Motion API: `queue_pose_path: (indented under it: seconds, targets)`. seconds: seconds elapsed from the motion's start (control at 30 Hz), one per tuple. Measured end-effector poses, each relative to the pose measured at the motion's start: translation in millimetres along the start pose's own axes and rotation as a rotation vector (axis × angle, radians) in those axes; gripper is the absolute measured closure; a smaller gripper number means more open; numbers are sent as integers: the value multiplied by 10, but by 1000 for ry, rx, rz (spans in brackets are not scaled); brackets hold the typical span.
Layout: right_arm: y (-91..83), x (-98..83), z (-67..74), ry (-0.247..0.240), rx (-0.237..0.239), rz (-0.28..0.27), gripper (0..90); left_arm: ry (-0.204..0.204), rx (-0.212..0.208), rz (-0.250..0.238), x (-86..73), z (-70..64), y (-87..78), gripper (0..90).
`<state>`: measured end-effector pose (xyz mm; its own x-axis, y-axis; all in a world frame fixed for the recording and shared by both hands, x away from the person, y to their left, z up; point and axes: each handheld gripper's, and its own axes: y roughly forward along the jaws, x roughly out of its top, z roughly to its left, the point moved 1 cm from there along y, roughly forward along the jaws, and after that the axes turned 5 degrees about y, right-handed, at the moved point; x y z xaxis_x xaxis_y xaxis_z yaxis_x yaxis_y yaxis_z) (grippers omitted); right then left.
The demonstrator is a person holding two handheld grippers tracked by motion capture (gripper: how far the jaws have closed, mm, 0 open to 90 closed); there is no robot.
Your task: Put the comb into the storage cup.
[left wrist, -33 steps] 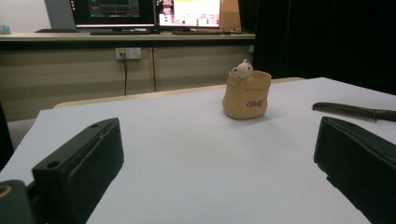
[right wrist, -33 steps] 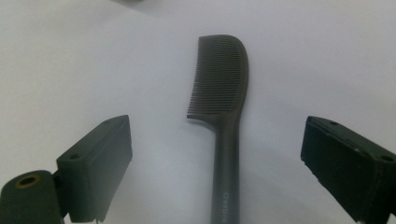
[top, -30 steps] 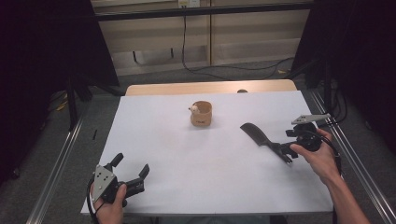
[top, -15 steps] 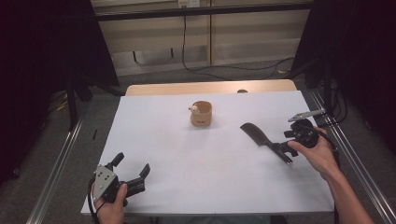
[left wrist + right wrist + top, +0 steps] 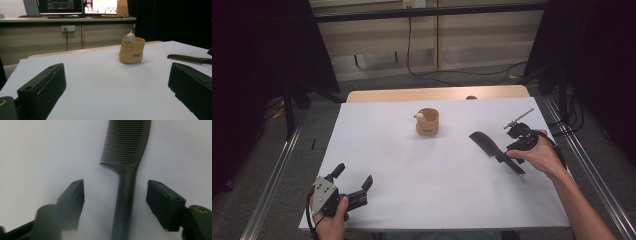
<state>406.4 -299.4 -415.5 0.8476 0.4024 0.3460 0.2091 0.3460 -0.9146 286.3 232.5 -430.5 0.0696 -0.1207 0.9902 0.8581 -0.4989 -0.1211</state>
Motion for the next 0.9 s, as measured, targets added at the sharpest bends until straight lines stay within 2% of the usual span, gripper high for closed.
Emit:
queue_pose_path:
  seconds: [0.13,0.3,0.63,0.9]
  targets:
    - [54,55,-10,-12,-3,50,392,-2,-1,2,-3,2,2,17]
    - [115,101,-27,-10,-46,84,461,-7,2,-4,-2,3,2,16]
    - [224,112,-39,-20,-85,102,573,-5,2,-5,0,3,-3,16]
    - [229,108,-37,-40,-121,106,660,2,0,1,-2,2,-2,16]
